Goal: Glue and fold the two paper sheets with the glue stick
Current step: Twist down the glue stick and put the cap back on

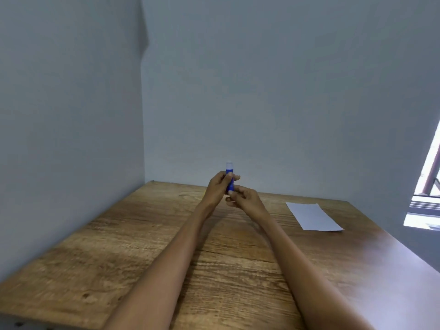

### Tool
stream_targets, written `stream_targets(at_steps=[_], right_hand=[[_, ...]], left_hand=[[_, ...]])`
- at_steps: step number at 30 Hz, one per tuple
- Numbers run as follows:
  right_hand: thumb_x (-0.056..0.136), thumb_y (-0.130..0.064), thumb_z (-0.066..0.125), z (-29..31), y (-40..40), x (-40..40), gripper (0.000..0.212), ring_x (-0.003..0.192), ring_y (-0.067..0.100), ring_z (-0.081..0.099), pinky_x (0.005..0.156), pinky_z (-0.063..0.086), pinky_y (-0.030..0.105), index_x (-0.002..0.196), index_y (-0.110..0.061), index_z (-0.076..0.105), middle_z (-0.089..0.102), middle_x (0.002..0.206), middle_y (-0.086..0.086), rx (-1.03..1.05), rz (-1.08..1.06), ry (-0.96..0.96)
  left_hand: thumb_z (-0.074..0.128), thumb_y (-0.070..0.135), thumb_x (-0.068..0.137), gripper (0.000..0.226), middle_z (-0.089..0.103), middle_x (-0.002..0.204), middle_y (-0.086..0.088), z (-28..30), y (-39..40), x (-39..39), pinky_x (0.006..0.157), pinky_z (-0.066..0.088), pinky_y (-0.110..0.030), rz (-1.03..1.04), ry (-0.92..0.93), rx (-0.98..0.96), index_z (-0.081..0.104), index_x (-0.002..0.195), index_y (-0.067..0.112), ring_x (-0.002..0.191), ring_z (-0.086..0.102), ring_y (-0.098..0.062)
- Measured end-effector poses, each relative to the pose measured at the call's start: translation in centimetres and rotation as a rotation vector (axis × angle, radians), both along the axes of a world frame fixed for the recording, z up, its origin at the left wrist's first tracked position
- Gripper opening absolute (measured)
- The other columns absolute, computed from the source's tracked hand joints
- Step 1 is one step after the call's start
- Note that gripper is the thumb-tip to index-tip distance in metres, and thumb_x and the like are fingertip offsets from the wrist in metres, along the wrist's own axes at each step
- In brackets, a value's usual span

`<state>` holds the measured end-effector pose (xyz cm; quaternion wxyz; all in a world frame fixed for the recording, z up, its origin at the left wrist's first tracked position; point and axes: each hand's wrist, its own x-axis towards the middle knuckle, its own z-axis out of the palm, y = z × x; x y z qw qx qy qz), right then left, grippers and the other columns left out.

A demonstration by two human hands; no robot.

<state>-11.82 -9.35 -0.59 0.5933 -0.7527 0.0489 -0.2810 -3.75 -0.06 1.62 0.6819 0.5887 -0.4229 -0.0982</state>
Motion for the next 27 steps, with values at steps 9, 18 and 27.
stream_targets(at_steps=[9,18,27], right_hand=[[0.097,-0.038,0.047,0.8,-0.3,-0.9,0.036,0.082,0.014,0.067,0.072,0.056,0.028,0.113,-0.010,0.062,0.071,0.099,0.005,0.276,0.295,0.018],[0.078,-0.046,0.068,0.0,0.3,0.1,0.021,0.066,0.004,0.053,0.062,0.044,0.022,0.096,-0.038,0.062,0.058,0.070,-0.012,-0.234,-0.235,-0.016],[0.101,-0.037,0.035,0.0,1.4,0.2,0.025,0.089,0.010,0.061,0.069,0.051,0.022,0.116,-0.027,0.052,0.060,0.103,-0.011,-0.187,0.044,0.061]], left_hand=[[0.048,0.035,0.095,0.026,0.074,0.101,-0.001,0.6,0.5,0.1,0.072,0.056,-0.023,-0.207,0.096,-0.086,0.061,0.102,0.013,0.092,0.071,-0.016],[0.051,0.025,0.096,0.017,0.066,0.088,-0.002,-0.3,0.2,0.1,0.073,0.052,-0.017,-0.144,0.033,-0.045,0.062,0.097,0.011,0.083,0.063,-0.014],[0.051,0.027,0.096,0.020,0.073,0.106,-0.001,-0.5,0.5,-0.1,0.060,0.053,-0.019,-0.111,0.122,-0.130,0.061,0.101,0.011,0.093,0.069,-0.011]])
